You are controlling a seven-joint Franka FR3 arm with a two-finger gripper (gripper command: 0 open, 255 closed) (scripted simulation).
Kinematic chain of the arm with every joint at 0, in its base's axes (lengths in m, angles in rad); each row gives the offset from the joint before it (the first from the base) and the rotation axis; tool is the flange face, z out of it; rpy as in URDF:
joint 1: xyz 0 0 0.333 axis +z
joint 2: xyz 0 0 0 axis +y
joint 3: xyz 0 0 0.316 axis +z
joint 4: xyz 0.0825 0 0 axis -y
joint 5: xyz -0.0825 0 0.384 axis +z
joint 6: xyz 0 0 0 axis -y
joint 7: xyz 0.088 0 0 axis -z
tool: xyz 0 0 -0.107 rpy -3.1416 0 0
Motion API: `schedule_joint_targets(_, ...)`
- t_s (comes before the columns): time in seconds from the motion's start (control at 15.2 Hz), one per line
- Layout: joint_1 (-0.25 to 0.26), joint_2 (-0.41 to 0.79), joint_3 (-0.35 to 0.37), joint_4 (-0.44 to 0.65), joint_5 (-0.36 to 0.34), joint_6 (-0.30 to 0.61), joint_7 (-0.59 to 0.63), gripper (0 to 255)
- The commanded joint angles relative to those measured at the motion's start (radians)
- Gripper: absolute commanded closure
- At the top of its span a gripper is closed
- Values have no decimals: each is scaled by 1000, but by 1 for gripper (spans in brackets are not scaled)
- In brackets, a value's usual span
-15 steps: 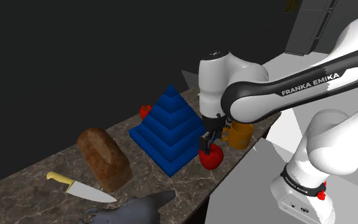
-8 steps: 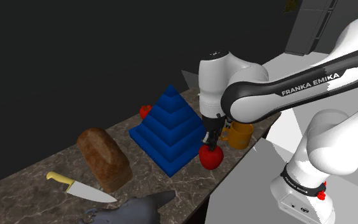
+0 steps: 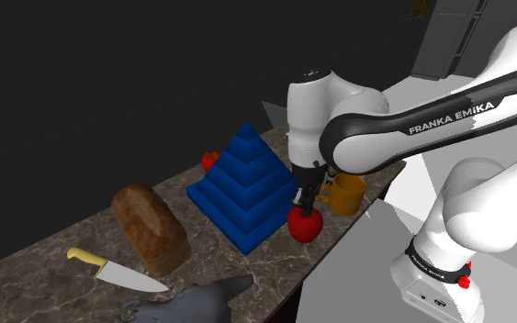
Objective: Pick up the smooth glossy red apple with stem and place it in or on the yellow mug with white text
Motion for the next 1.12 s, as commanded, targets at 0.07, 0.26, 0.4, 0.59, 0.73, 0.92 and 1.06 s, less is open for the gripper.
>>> schedule_joint_targets(0.07,0,-18,-10,26,-4,-44,-1,255)
schedule_joint_targets(0.26,0,-34,-21,56,-10,-90,-3,255)
schedule_joint_targets(0.4,-1,-43,-27,77,-13,-120,-3,255)
schedule_joint_targets(0.59,-2,-55,-37,109,-19,-164,-4,255)
schedule_joint_targets(0.73,-3,-61,-43,132,-23,-192,-5,255)
schedule_joint_targets(0.92,-5,-68,-52,167,-29,-234,-5,255)
schedule_joint_targets(1.06,-7,-71,-58,191,-33,-262,-5,255)
